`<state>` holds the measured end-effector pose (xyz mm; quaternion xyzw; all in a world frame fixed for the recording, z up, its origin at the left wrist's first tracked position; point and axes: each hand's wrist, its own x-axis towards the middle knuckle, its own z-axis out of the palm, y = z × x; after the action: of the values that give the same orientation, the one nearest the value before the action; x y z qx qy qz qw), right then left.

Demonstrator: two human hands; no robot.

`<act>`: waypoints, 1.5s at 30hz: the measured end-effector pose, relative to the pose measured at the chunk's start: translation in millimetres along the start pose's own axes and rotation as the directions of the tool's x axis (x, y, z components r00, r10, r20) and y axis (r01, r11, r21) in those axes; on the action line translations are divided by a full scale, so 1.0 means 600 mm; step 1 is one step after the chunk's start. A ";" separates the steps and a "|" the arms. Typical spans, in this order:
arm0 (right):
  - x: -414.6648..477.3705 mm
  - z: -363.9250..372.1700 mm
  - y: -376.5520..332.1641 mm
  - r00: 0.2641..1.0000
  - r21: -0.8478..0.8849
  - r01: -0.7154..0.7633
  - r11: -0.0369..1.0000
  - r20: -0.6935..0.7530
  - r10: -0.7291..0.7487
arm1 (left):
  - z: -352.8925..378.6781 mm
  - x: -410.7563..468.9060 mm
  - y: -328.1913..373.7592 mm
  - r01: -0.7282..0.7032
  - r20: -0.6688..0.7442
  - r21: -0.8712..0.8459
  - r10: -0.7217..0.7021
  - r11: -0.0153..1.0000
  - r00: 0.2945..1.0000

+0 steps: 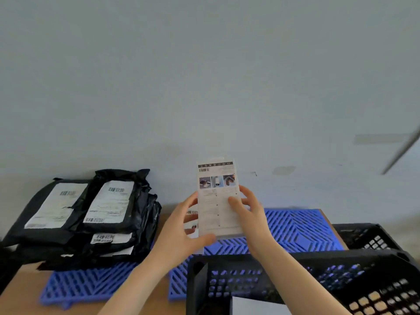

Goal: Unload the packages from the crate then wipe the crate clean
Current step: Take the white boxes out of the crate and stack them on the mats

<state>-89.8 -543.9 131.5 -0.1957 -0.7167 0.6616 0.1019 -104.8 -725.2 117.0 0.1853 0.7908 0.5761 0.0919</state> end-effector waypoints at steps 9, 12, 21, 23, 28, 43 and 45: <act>0.090 0.082 0.080 0.960 -0.270 -0.099 0.958 0.226 0.163 | -0.023 0.054 -0.152 0.101 -0.098 0.018 -0.098 0.995 0.990; 0.109 0.094 0.111 0.936 -0.389 -0.133 0.911 0.252 0.245 | -0.017 0.057 -0.194 0.151 -0.088 -0.020 -0.153 0.988 0.984; 0.164 0.148 0.171 0.865 -0.695 -0.144 0.705 0.258 0.431 | -0.004 0.078 -0.293 0.272 -0.022 -0.034 -0.273 0.962 0.962; 0.174 0.158 0.182 0.851 -0.733 -0.139 0.666 0.255 0.458 | -0.006 0.086 -0.309 0.268 0.000 0.007 -0.268 0.963 0.963; 0.191 0.174 0.210 0.844 -0.775 -0.137 0.617 0.235 0.482 | -0.007 0.103 -0.341 0.271 0.042 0.017 -0.272 0.962 0.961; 0.193 0.161 0.224 0.674 -0.626 -0.437 0.646 0.248 0.696 | 0.022 0.085 -0.369 0.231 0.014 0.008 -0.231 0.973 0.973; 0.190 0.157 0.222 0.660 -0.631 -0.431 0.645 0.268 0.702 | 0.026 0.078 -0.366 0.236 0.010 0.012 -0.237 0.972 0.972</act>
<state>-211.2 -576.0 -23.0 -0.2629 -0.7633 0.4672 -0.3606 -183.2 -751.8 -92.0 0.0936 0.8098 0.5556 0.1634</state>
